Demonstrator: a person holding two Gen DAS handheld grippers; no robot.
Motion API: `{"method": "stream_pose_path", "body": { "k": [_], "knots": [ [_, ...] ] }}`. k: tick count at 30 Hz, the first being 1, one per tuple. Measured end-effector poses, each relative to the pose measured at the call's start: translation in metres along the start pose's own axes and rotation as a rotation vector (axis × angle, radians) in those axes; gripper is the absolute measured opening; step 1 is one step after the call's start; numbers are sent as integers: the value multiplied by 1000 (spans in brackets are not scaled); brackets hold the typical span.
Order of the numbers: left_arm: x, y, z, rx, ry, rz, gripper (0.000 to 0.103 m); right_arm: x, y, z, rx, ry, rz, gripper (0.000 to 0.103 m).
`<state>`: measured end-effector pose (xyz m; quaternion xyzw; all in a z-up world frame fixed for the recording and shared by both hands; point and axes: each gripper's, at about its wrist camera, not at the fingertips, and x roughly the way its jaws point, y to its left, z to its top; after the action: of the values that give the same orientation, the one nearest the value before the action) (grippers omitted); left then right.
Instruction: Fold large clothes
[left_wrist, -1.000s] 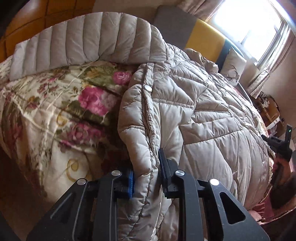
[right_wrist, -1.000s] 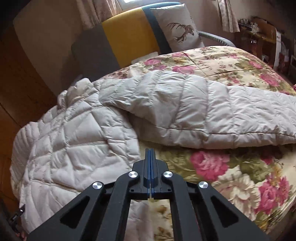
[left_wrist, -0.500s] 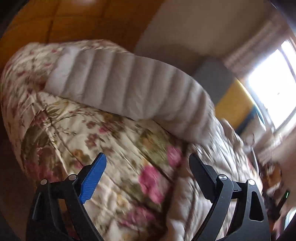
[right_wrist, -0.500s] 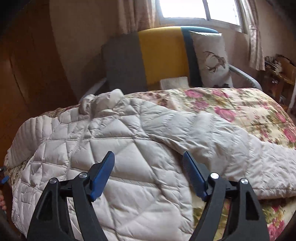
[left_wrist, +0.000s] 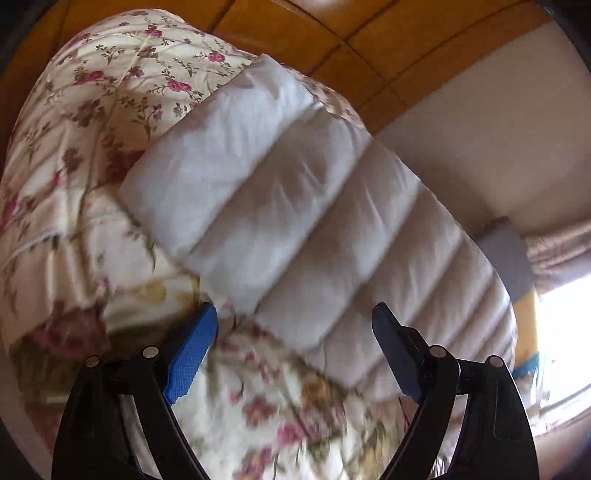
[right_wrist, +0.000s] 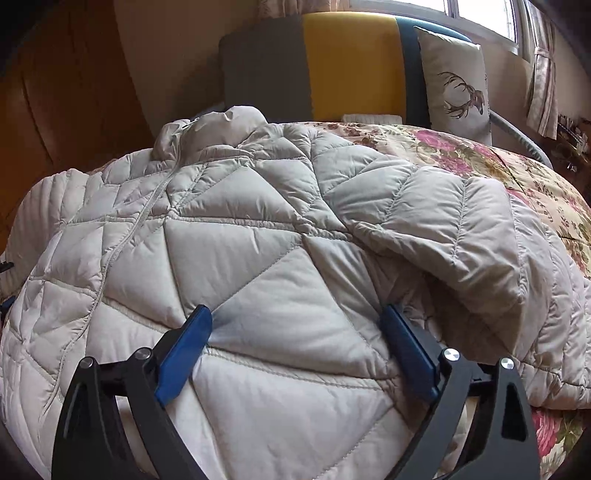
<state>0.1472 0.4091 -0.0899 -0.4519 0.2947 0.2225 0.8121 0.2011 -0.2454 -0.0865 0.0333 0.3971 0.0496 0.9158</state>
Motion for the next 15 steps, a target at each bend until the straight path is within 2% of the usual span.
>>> {"method": "stream_pose_path", "body": {
  "k": [3,4,5,7,8,9,10,11,15],
  "knots": [
    [13,-14,8,30,3,48,83,0,1,0,-4,0,-5,94],
    [17,-18,13,44,4,56,71,1,2,1,-4,1,-5,94],
    [22,-20,17,54,10,79,53,1,1,1,-3,1,-4,94],
    [31,-22,24,44,30,102,40,2,1,1,-2,2,-3,95],
    [31,-21,25,29,28,93,32,2,1,1,-2,2,-4,95],
    [32,-21,25,13,31,74,28,2,1,1,-2,2,-3,95],
    [31,-21,26,0,42,40,17,2,1,1,0,2,-2,95],
    [27,-19,26,-13,48,6,11,3,1,1,1,3,0,95],
    [-5,4,15,-84,-16,-96,8,3,1,1,2,4,0,95]
  ]
}}
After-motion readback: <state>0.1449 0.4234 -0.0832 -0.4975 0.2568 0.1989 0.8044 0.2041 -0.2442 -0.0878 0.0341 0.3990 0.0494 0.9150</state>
